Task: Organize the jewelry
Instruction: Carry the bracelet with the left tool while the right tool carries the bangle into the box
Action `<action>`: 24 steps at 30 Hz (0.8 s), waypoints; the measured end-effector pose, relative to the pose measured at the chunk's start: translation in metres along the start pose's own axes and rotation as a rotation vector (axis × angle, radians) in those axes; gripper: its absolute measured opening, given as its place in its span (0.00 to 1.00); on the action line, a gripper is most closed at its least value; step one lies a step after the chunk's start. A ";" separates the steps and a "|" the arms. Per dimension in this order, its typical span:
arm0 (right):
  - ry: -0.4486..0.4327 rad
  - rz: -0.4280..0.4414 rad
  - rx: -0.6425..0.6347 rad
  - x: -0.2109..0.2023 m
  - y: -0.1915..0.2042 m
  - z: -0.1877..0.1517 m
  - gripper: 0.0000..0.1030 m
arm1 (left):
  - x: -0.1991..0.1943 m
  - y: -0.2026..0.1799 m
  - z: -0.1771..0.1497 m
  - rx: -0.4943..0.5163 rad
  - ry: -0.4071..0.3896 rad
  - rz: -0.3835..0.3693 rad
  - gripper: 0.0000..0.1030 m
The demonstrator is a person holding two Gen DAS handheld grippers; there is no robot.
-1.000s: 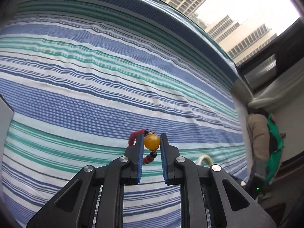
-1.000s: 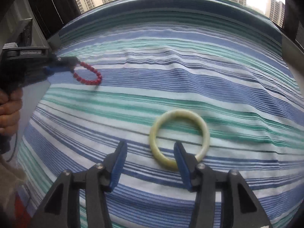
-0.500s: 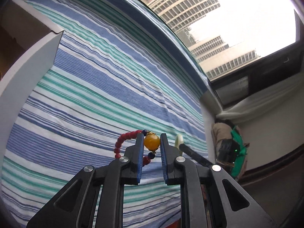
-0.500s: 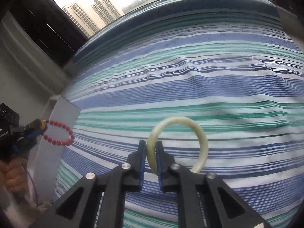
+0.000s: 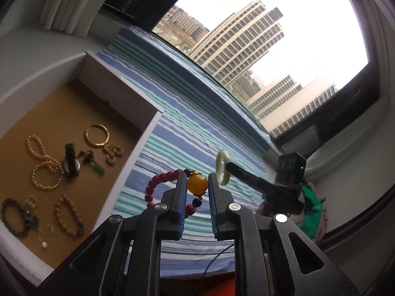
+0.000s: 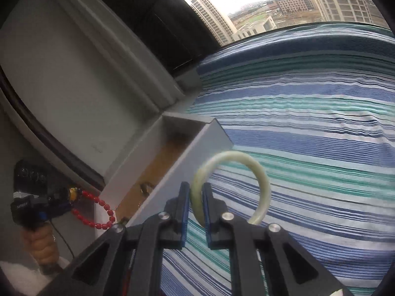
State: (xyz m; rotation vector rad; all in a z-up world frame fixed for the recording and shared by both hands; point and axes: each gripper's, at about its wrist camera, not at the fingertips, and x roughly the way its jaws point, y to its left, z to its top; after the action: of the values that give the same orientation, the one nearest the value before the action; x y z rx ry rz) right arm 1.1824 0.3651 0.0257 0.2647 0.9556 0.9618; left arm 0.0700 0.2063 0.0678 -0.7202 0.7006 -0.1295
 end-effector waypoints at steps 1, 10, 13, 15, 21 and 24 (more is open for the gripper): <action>0.009 0.025 -0.019 0.011 0.014 0.003 0.10 | -0.011 0.011 0.003 0.003 -0.020 0.035 0.14; 0.145 0.136 -0.228 0.123 0.122 0.027 0.10 | -0.016 0.145 0.011 -0.117 -0.042 0.349 0.14; 0.210 0.147 -0.308 0.165 0.151 0.022 0.10 | 0.004 0.184 0.007 -0.163 0.009 0.428 0.14; 0.259 0.145 -0.373 0.190 0.171 0.010 0.10 | 0.014 0.200 0.001 -0.187 0.048 0.461 0.14; 0.413 0.012 -0.625 0.250 0.210 -0.036 0.11 | 0.029 0.214 -0.011 -0.190 0.099 0.502 0.16; 0.494 -0.065 -0.734 0.260 0.222 -0.063 0.11 | 0.024 0.208 -0.014 -0.171 0.082 0.534 0.20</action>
State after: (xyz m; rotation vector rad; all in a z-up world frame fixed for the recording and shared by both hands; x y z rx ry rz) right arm 1.0616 0.6868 -0.0307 -0.6439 0.9748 1.2774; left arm 0.0536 0.3471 -0.0870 -0.6709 0.9683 0.3951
